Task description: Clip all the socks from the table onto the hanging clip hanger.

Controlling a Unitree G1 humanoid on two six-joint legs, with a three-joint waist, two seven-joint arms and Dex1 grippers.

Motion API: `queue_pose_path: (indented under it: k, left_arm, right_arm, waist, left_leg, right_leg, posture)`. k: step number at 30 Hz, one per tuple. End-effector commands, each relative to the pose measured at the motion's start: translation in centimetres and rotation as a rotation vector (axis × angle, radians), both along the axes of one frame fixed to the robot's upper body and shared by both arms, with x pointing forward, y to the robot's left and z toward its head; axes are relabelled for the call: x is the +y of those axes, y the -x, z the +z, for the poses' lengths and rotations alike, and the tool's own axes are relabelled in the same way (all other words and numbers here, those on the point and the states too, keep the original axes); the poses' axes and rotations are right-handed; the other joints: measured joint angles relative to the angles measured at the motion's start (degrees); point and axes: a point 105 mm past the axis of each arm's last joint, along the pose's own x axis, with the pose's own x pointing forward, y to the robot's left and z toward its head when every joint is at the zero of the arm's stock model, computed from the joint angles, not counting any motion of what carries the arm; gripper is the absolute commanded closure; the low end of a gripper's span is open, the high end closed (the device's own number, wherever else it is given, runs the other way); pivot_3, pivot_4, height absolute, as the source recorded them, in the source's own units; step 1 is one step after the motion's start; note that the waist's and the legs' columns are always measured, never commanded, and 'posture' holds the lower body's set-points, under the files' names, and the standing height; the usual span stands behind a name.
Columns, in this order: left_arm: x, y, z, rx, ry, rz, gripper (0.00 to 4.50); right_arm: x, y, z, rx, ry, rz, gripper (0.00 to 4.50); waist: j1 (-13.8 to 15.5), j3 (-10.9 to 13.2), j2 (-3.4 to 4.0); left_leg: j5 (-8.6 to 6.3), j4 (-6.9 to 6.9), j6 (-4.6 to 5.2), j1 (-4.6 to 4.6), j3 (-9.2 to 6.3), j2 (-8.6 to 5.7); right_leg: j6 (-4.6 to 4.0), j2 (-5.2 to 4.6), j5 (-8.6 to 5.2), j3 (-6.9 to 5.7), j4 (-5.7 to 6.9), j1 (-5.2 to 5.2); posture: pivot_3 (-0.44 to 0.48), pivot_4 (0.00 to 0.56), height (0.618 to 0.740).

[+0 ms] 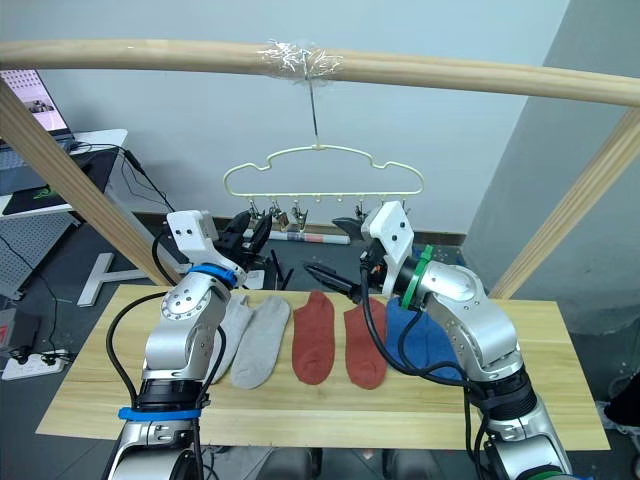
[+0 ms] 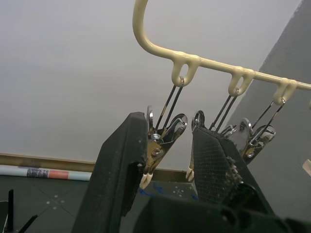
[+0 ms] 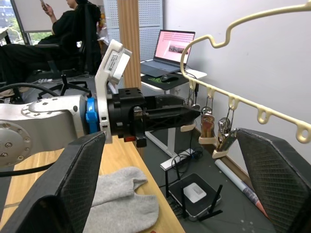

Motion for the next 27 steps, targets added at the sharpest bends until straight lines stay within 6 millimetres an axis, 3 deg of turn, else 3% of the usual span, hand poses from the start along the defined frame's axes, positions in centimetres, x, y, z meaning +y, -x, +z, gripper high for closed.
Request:
queue_pose_path:
  k: [1, 12, 27]
  left_arm:
    - [0.05, -0.11, 1.79, -0.071, -0.012, 0.007, 2.66]
    - [0.90, -0.11, 1.76, -0.076, -0.024, 0.045, 2.66]
    - [0.41, -0.35, 1.89, -0.084, -0.021, 0.021, 2.66]
  right_arm:
    - [0.12, 0.67, 1.56, -0.055, -0.026, 0.027, 0.00]
    - [-0.02, 0.61, 1.57, -0.055, -0.027, 0.018, 0.00]
    - [-0.14, 0.56, 1.51, -0.052, -0.028, 0.008, 0.00]
  waist:
    - [0.0, 0.0, 0.00]
    - [0.0, 0.1, 0.09]
    - [-0.1, 0.6, 0.10]
  left_leg:
    - [0.00, 0.01, 0.00, 0.00, 0.00, 0.00]
    - [0.00, 0.01, 0.00, 0.00, -0.01, 0.00]
    - [0.00, 0.01, 0.00, -0.02, -0.02, 0.00]
  right_leg:
    - [0.00, 0.00, 0.00, 0.00, 0.00, 0.00]
    - [0.00, 0.00, 0.00, 0.00, 0.00, 0.00]
    - [0.00, 0.00, 0.00, -0.02, 0.00, 0.00]
  posture:
    - [0.126, 0.191, 0.740]
    - [0.124, 0.195, 0.740]
    - [0.121, 0.200, 0.740]
